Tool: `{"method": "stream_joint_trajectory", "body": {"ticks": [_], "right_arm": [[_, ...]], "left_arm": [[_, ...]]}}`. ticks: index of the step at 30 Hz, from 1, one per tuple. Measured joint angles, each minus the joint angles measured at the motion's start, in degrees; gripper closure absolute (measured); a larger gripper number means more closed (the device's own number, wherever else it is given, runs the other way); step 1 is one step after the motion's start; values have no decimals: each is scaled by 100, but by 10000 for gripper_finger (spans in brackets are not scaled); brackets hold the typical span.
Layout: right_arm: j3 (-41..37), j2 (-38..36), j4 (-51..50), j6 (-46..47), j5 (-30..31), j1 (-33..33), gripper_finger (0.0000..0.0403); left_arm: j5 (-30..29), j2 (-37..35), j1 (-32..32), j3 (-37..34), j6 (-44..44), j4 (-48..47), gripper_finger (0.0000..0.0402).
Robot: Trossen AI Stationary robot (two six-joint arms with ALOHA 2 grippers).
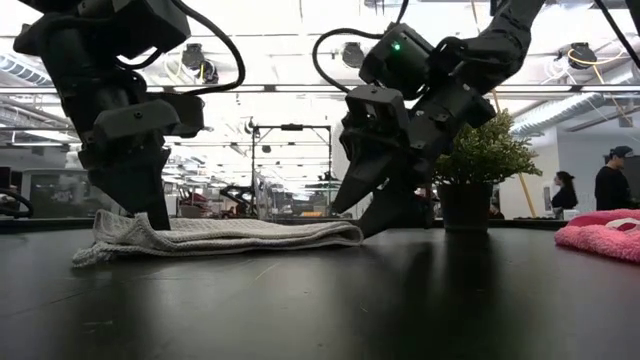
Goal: Fold microfiber towels
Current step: Put the folded gray towel into the transparent bin
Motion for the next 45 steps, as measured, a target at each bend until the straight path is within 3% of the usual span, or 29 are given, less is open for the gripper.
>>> {"method": "stream_joint_trajectory", "body": {"ticks": [13,23,29,33,37,41,45], "right_arm": [[0,0,18,0,141,158,192],[4,0,-55,-1,171,271,194],[-2,-2,-148,-65,307,272,243],[-77,-2,-101,-105,306,268,297],[-116,-2,-44,-52,294,268,333],[-120,-2,-46,-42,283,271,345],[-120,-2,-41,-43,283,271,345]], "left_arm": [[-23,459,316,11,300,1091,366],[176,404,564,11,444,1105,366],[201,131,627,207,388,861,367],[205,-62,640,506,423,26,366],[386,-198,644,770,-151,-1158,366],[744,-268,485,826,-994,-1893,366],[604,-306,122,833,-1676,-2214,366]]}}
